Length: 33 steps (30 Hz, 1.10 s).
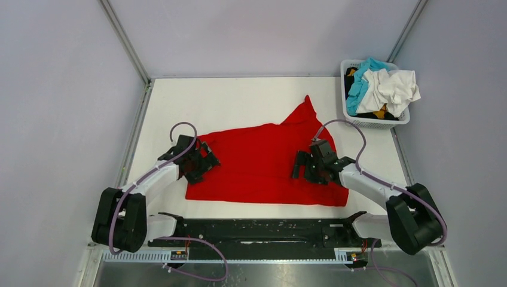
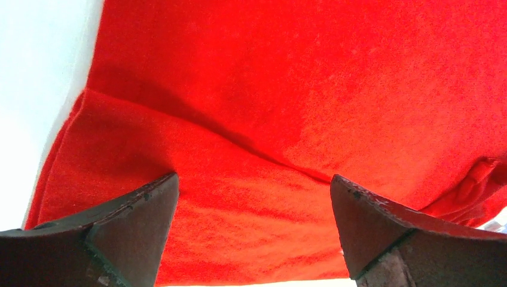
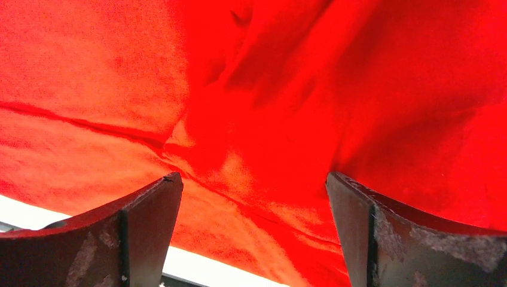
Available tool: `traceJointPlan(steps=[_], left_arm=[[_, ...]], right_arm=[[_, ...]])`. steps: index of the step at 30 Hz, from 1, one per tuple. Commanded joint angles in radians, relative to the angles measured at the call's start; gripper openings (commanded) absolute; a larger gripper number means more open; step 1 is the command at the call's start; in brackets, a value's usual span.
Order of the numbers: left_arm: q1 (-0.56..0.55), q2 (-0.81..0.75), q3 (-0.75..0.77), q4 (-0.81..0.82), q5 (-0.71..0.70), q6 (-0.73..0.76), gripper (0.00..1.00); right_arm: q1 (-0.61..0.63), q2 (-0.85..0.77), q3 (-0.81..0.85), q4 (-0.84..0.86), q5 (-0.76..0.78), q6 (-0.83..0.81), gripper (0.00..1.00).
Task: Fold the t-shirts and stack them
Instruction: Fold the flattened tshirt in 1/3 of the way, then grab the side of the flattened tshirt furthest away from the robot with both arms
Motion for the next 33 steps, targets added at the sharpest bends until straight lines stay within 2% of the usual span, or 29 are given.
traceJointPlan(steps=[1,6,10,15,19,21,25,33], left_arm=[[-0.020,-0.030,-0.118,-0.093,0.014,-0.034,0.99],[-0.052,-0.168,-0.165,-0.158,0.030,-0.061,0.99],[-0.059,-0.282,-0.158,-0.201,0.030,-0.084,0.99],[-0.059,-0.320,-0.045,-0.243,-0.082,-0.074,0.99],[-0.057,-0.254,0.064,-0.228,-0.248,-0.076,0.99],[-0.047,-0.195,0.100,-0.198,-0.315,-0.069,0.99],[0.003,-0.053,0.164,-0.153,-0.299,-0.044,0.94],[0.031,0.126,0.206,-0.059,-0.246,-0.031,0.66]], right_arm=[[0.022,-0.113,-0.089,-0.163,-0.029,0.048,1.00],[0.027,-0.256,-0.132,-0.254,-0.041,0.050,0.99],[0.027,-0.332,-0.129,-0.217,-0.043,0.039,0.99],[0.026,-0.374,-0.060,-0.153,0.117,0.016,0.99],[0.025,-0.380,0.011,-0.105,0.246,0.032,0.99],[0.024,-0.363,0.035,-0.084,0.258,0.005,0.99],[0.024,-0.333,0.068,-0.078,0.280,-0.014,0.99],[0.007,-0.295,0.068,-0.057,0.304,-0.032,0.99]])
